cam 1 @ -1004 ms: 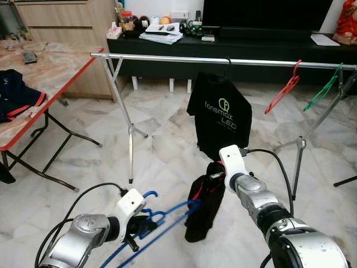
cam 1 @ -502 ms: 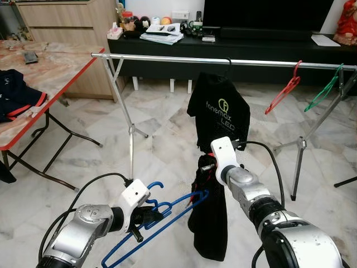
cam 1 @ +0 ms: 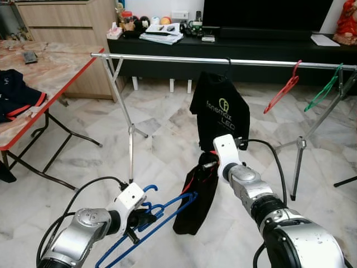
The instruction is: Hang hanger
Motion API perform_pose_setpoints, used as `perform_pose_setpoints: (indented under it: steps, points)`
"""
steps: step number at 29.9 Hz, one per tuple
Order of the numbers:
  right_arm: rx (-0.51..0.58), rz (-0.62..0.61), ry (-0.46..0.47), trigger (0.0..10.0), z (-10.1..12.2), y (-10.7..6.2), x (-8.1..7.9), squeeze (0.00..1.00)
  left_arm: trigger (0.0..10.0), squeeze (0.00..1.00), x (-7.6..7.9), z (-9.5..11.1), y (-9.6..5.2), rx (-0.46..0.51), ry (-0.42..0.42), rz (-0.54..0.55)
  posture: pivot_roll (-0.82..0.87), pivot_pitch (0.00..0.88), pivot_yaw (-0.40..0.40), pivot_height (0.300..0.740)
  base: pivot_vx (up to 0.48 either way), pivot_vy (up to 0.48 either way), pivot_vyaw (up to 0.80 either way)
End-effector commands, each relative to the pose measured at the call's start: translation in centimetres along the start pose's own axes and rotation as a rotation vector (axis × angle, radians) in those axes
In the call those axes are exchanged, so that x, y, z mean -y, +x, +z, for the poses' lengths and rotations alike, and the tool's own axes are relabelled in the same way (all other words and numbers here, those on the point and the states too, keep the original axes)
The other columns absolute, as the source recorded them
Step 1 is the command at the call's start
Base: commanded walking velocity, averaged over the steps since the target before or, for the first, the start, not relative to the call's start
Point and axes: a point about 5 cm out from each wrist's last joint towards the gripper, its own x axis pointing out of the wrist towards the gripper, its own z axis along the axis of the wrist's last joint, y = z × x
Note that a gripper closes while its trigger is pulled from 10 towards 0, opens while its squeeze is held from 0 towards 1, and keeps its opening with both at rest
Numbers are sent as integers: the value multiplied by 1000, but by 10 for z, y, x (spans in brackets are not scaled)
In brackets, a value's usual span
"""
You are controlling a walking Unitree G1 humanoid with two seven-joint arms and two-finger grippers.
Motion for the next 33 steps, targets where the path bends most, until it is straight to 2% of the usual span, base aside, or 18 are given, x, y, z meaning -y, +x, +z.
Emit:
perform_pose_setpoints:
  steps: [1,3,6,9,13,15,16,18,19,23,27,32,33]
  points:
    - [41,3,-38,10000,12,0,-1,0,10000,0,-6,4,-1,24,26,56,99,70,-5,740,0,0,0]
    - [35,-23,-20,10000,7,0,2,0,10000,0,-12,5,-2,36,39,113,102,68,-6,740,0,0,0]
    - [17,-109,107,10000,-10,-3,14,0,10000,0,-22,2,-5,73,-1,200,104,68,-3,740,0,0,0]
    - [-15,-187,248,10000,-36,-8,23,0,10000,0,-29,-14,-8,62,-33,281,97,73,3,740,0,0,0]
    - [-67,-246,367,10000,-69,-15,26,0,10000,0,-31,-34,-11,36,-76,361,89,76,7,740,0,0,0]
    - [-91,-273,393,10000,-84,-19,27,0,10000,0,-31,-40,-13,29,-84,396,89,77,8,740,0,0,0]
    - [-113,-285,421,10000,-99,-23,25,0,10000,0,-32,-43,-13,46,-102,431,90,77,10,740,0,0,0]
    - [-135,-288,467,10000,-115,-27,22,0,10000,0,-31,-43,-14,80,-131,456,86,76,10,740,0,0,0]
    - [-167,-291,495,10000,-135,-34,17,0,10000,0,-32,-43,-15,121,-176,499,86,76,11,740,0,0,0]
    - [-191,-298,514,10000,-155,-42,12,0,10000,0,-36,-45,-17,190,-267,570,86,74,14,740,0,0,0]
    - [-157,-300,523,10000,-156,-44,12,0,10000,0,-37,-46,-19,193,-262,602,72,66,21,740,161,0,0]
    - [-125,-295,487,10000,-153,-43,12,0,10000,0,-37,-44,-18,201,-252,601,72,52,26,740,335,0,0]
    - [-124,-286,454,10000,-152,-43,12,0,10000,0,-38,-42,-17,208,-250,601,70,45,28,740,337,0,0]
